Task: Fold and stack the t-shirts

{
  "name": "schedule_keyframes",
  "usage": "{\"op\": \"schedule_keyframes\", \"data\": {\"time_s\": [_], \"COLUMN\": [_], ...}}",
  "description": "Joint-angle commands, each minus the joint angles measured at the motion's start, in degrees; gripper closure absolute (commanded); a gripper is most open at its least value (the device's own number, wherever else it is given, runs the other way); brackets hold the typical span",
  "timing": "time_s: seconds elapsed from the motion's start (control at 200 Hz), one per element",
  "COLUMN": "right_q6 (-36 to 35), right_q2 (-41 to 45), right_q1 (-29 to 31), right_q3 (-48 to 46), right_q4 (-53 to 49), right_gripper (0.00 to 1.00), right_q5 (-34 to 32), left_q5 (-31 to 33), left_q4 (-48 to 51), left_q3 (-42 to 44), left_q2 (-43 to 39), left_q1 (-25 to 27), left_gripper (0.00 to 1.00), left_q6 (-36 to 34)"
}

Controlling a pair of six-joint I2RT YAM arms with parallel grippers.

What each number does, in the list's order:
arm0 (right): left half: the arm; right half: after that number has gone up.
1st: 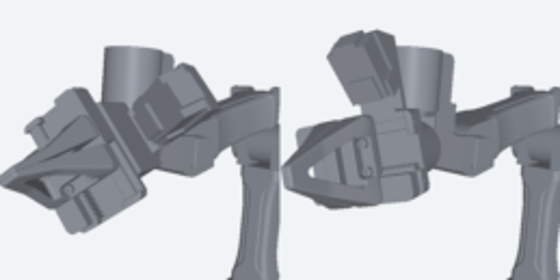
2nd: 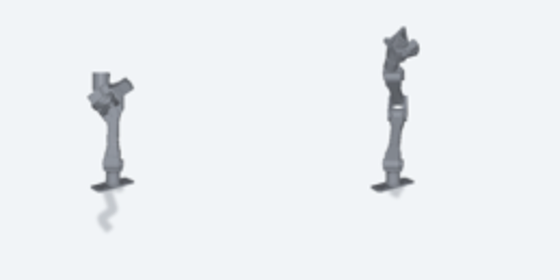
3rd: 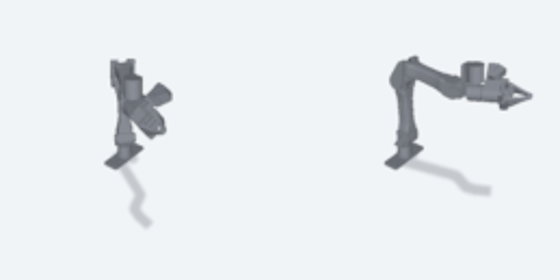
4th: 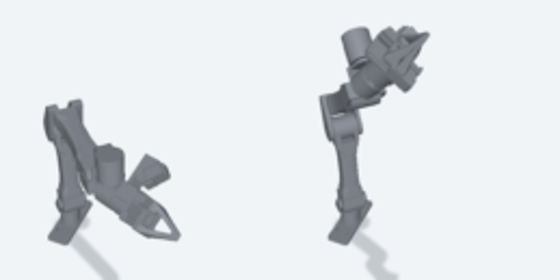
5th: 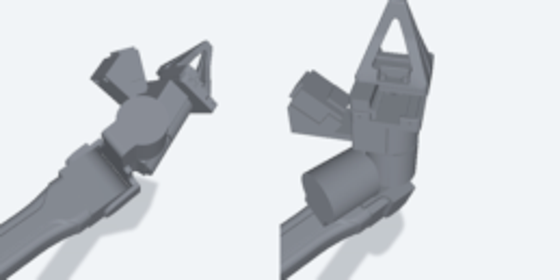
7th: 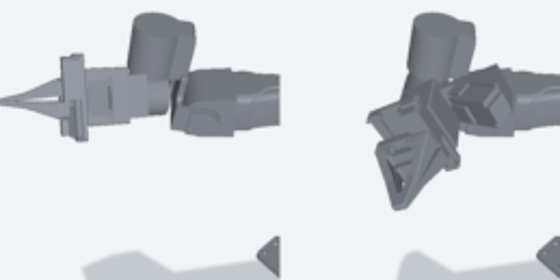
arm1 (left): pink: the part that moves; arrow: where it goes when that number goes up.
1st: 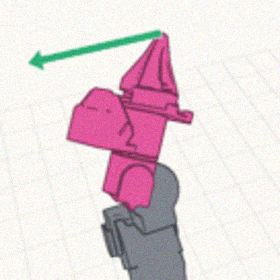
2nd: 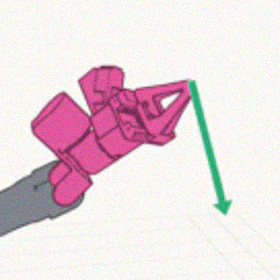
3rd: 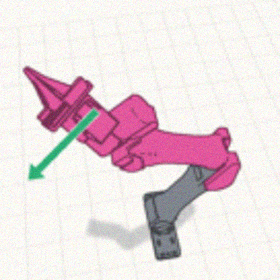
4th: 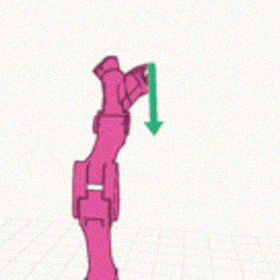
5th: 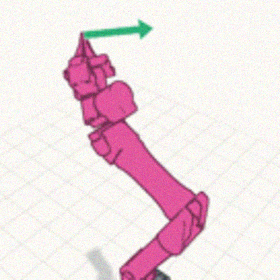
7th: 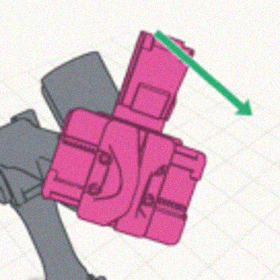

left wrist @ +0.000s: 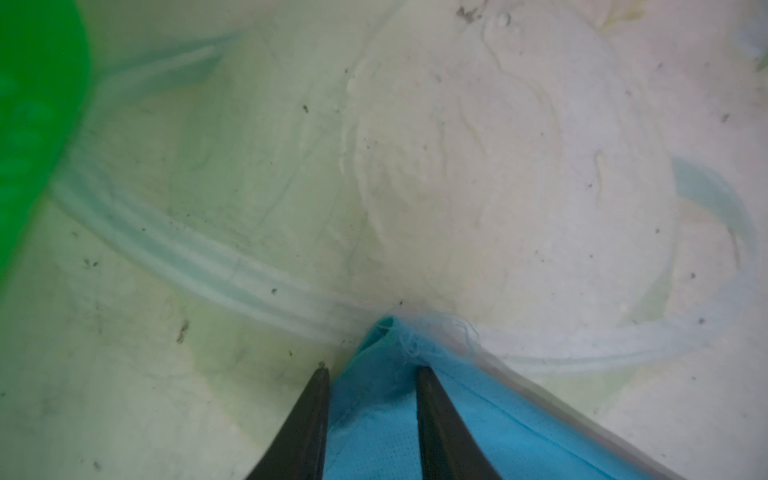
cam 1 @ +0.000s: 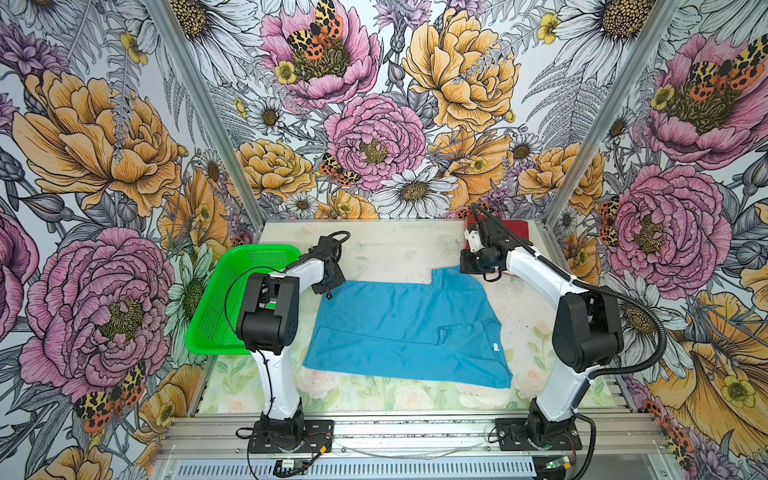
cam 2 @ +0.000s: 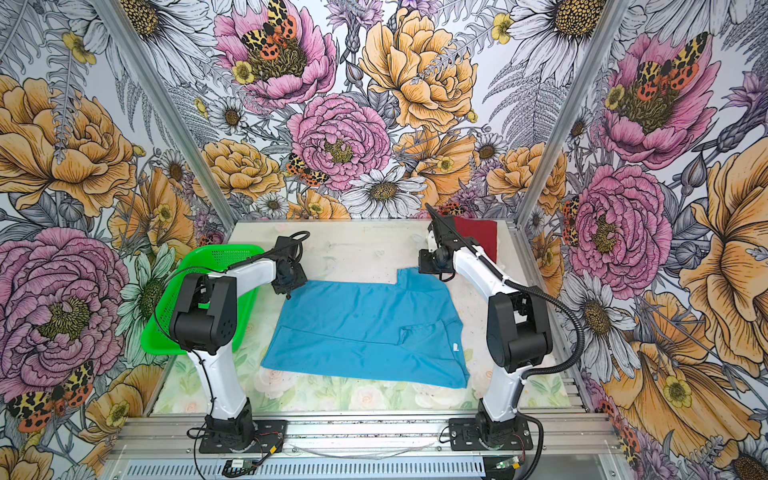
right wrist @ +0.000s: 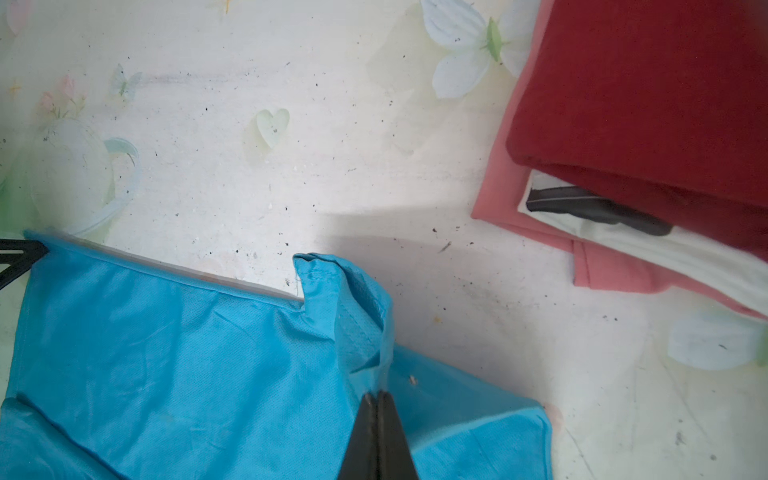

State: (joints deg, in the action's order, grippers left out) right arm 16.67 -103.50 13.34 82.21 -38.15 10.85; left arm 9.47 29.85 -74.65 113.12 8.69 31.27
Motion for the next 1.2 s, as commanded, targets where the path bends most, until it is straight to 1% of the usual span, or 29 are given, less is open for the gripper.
{"op": "schedule_keyframes", "data": {"time_s": [0.0, 0.24, 0.44, 0.545, 0.595, 0.68, 0.73, 0.956, 1.196], "right_q6": [0.80, 0.97, 0.96, 0.84, 0.79, 0.73, 0.49, -0.65, -2.95], "right_q2": [2.06, 1.38, 1.20, 1.24, 1.31, 1.34, 1.35, 0.19, -4.51], "right_q1": [0.49, 0.46, 0.47, 0.48, 0.34, -0.28, -0.81, -2.62, -4.44], "right_q3": [-0.93, -1.01, -0.92, -0.82, -0.76, -0.33, -0.05, 2.35, 10.10], "right_q4": [1.76, 2.20, 2.20, 2.20, 2.18, 2.12, 2.12, 2.03, 1.78], "right_gripper": [1.00, 1.00, 1.00, 1.00, 1.00, 1.00, 1.00, 1.00, 1.00], "right_q5": [0.76, 1.01, 0.93, 0.85, 0.84, 0.75, 0.67, 1.01, 4.09], "left_q5": [0.11, -1.64, -3.76, -4.55, -4.54, -4.62, -4.68, -5.17, -4.86], "left_q4": [-2.50, -2.66, -3.78, -3.77, -3.91, -4.06, -4.05, -4.22, -5.48], "left_q3": [-1.33, -2.77, -2.91, -3.14, -3.00, -2.76, -2.74, -1.78, 0.38], "left_q2": [0.36, 1.84, 3.57, 4.29, 4.11, 3.52, 3.20, 1.17, -3.20], "left_q1": [-0.86, -2.47, -2.58, -2.53, -2.54, -2.56, -2.54, -2.42, -2.80], "left_gripper": [0.65, 0.64, 0.65, 0.75, 0.82, 0.92, 1.00, 1.00, 1.00], "left_q6": [-0.67, -1.21, -1.39, -1.47, -1.47, -1.47, -1.65, -1.73, -2.00]}}
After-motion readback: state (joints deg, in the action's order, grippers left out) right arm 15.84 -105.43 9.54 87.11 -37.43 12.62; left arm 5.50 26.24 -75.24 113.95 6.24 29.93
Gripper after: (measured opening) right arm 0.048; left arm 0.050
